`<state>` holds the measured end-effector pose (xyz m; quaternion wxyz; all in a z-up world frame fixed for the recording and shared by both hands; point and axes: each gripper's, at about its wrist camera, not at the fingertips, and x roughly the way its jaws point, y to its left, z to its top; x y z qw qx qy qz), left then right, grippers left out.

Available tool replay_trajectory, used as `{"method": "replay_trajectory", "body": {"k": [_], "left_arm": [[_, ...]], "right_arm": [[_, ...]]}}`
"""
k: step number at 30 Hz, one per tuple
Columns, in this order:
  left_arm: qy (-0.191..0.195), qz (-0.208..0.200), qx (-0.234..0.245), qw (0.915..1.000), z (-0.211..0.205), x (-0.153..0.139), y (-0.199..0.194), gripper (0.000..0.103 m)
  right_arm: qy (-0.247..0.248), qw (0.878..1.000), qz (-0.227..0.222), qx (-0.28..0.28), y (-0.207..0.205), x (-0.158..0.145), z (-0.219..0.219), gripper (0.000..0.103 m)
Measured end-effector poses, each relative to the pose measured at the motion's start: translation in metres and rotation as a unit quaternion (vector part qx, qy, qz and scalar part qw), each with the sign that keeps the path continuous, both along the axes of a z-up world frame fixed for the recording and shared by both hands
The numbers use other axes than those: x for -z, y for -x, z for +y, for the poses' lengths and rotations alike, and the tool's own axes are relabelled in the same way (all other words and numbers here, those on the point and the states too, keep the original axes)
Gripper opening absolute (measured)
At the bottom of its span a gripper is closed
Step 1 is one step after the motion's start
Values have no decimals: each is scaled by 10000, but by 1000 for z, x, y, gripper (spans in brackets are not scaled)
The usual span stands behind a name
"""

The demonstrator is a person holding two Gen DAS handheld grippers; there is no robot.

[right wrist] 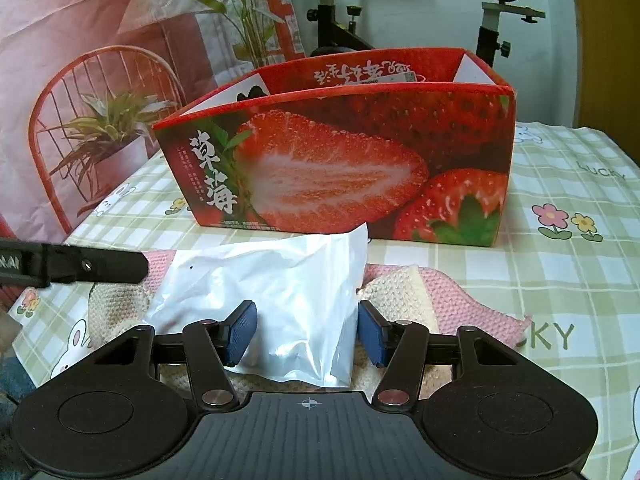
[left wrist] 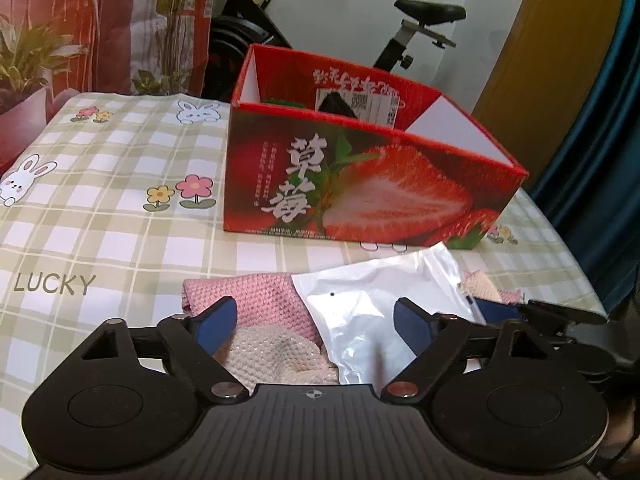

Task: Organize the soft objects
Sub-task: 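Withdraw both grippers and move them to the white plastic packet, then position both grippers around the edge of the white packet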

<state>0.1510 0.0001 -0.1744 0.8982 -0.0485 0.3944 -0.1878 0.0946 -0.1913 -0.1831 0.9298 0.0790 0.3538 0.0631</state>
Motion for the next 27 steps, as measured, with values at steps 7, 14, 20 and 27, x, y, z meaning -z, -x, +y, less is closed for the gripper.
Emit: {"method": "replay_trajectory", "body": {"k": [7,14,20,27], "left_arm": [[298,119,319,9990,-9,0,2,71],[509,661,256,9962,-4,21,-2,60],[684,927,200,9931,2,34,-20,52],[623,1008,264,9926,-3,42,-27,52]], "right_arm": [[-33,10000,-37,-1,2,2,1,52],[-37,10000,-47,-46,6,1,3,51],[-68,9999,2,-109,9,0,5,48],[-144,9998,37,-149,9,0,1,47]]}}
